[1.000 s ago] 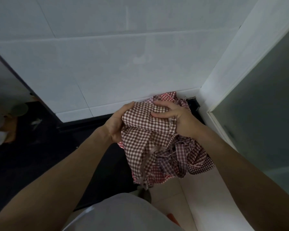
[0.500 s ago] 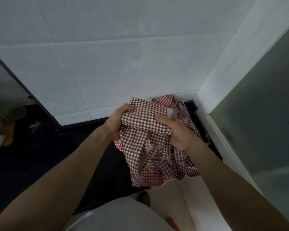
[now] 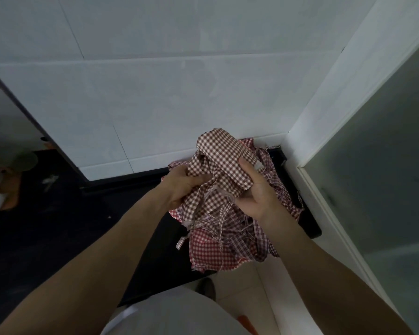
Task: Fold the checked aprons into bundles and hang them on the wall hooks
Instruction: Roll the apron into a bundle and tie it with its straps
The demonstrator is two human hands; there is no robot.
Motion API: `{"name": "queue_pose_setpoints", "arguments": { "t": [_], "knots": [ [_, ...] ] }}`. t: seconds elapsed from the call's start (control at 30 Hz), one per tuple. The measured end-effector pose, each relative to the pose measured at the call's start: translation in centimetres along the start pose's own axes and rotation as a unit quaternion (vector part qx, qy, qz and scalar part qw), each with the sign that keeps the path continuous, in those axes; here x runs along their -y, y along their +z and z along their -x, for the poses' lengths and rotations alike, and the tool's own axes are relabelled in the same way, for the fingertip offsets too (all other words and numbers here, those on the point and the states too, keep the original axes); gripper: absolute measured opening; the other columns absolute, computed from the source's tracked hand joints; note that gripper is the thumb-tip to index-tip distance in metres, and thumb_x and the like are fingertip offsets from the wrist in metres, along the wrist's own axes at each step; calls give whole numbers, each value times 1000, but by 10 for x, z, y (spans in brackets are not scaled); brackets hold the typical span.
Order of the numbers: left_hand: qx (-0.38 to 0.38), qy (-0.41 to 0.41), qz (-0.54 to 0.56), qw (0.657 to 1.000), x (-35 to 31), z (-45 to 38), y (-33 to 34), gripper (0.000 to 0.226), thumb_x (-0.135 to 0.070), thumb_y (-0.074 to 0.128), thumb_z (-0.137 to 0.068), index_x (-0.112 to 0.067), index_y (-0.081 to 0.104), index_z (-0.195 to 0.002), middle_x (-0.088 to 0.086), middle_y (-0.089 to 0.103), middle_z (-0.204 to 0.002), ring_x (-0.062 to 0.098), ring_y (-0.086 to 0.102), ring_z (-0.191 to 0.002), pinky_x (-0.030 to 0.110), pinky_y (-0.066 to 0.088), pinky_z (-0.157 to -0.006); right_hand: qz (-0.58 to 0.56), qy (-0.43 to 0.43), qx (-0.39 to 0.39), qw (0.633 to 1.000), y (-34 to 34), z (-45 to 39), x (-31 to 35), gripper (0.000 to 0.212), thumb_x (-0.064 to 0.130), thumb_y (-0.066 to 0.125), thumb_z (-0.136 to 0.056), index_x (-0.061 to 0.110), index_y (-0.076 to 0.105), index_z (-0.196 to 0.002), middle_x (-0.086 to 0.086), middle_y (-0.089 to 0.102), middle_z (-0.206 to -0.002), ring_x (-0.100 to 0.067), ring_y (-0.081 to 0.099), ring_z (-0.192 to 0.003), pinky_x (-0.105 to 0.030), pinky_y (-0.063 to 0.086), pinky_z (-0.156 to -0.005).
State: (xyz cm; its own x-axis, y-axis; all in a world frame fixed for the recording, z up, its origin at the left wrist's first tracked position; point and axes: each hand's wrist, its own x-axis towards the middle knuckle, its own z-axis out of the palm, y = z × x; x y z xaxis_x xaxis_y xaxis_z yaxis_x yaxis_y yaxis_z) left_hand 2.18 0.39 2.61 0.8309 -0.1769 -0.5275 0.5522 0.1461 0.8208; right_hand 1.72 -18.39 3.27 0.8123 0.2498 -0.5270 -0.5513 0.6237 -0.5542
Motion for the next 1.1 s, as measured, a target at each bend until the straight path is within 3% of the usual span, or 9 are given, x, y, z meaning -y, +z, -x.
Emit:
{"name": "queue_pose_setpoints", "arguments": {
  "t": [0.13, 0.3, 0.43, 0.57, 0.67, 0.77, 0.87, 1.0, 1.1],
  "knots": [
    [-15, 15, -75, 997, 0, -2, -4, 66, -19, 85, -72, -17, 56, -132, 3, 67, -120, 22, 64, -107, 36, 53, -87, 17, -23, 17, 999, 0, -2, 0, 46, 11, 73, -77, 7, 61, -121, -13, 74, -107, -32, 67, -105, -51, 53, -95],
    [-6, -27, -130, 991, 2, 0, -4, 75, -20, 88, -66, -11, 55, -132, 7, 66, -122, 26, 63, -110, 48, 47, -104, 173, -151, 6, 973, -7, -8, -1, 58, -5, 77, -75, 13, 59, -127, -7, 70, -121, -27, 68, -110, -45, 58, -88],
    [20, -130, -70, 989, 7, -2, -3, 104, -34, 96, -45, -9, 52, -135, 13, 68, -120, 35, 66, -108, 51, 53, -97, 400, -322, -95, 853, -14, -10, -2, 59, 8, 87, -73, 19, 60, -124, 5, 66, -123, -7, 63, -112, -27, 53, -96],
    [34, -142, -20, 989, 7, -2, 7, 63, -21, 81, -75, -2, 54, -129, 16, 73, -109, 30, 71, -96, 40, 60, -76, 476, -416, -96, 769, -17, -10, -4, 43, 3, 82, -78, 12, 61, -113, 14, 64, -107, 16, 59, -96, -6, 47, -79],
    [67, -130, -15, 989, 8, 1, 11, 28, -11, 66, -90, -1, 60, -116, 12, 76, -92, 20, 74, -75, 32, 58, -71, 520, -449, -38, 726, -21, -9, -3, 30, 9, 70, -83, 4, 68, -113, 10, 67, -106, 12, 61, -97, -11, 50, -82],
    [78, -101, -17, 992, 6, 0, 11, 27, -7, 56, -98, -4, 57, -124, 11, 76, -95, 19, 73, -71, 30, 61, -65, 550, -465, 18, 694, -25, -7, 1, 43, 28, 63, -85, 0, 70, -117, 0, 68, -120, 2, 63, -112, -23, 52, -97],
    [86, -66, -49, 993, 4, 0, 10, 30, -6, 53, -99, -4, 52, -130, 11, 75, -98, 20, 72, -72, 29, 61, -66, 569, -490, 53, 659, -31, -11, 2, 39, 12, 77, -81, -2, 69, -117, -7, 67, -124, -12, 65, -116, -37, 53, -101],
    [102, -35, 4, 994, 6, 4, 13, 29, -3, 46, -101, -4, 53, -129, 12, 74, -104, 27, 71, -92, 42, 55, -96, 609, -520, 78, 594, -30, -17, 3, 52, 23, 83, -73, -1, 70, -116, -11, 66, -127, -24, 62, -121, -42, 50, -106],
    [110, -26, 80, 990, 8, 1, 11, 31, -3, 42, -101, 1, 53, -130, 14, 71, -107, 28, 68, -96, 45, 51, -102, 604, -514, 69, 605, -29, -21, 4, 53, 19, 86, -71, -1, 69, -117, -12, 66, -127, -24, 62, -121, -46, 50, -104]
  ]
}}
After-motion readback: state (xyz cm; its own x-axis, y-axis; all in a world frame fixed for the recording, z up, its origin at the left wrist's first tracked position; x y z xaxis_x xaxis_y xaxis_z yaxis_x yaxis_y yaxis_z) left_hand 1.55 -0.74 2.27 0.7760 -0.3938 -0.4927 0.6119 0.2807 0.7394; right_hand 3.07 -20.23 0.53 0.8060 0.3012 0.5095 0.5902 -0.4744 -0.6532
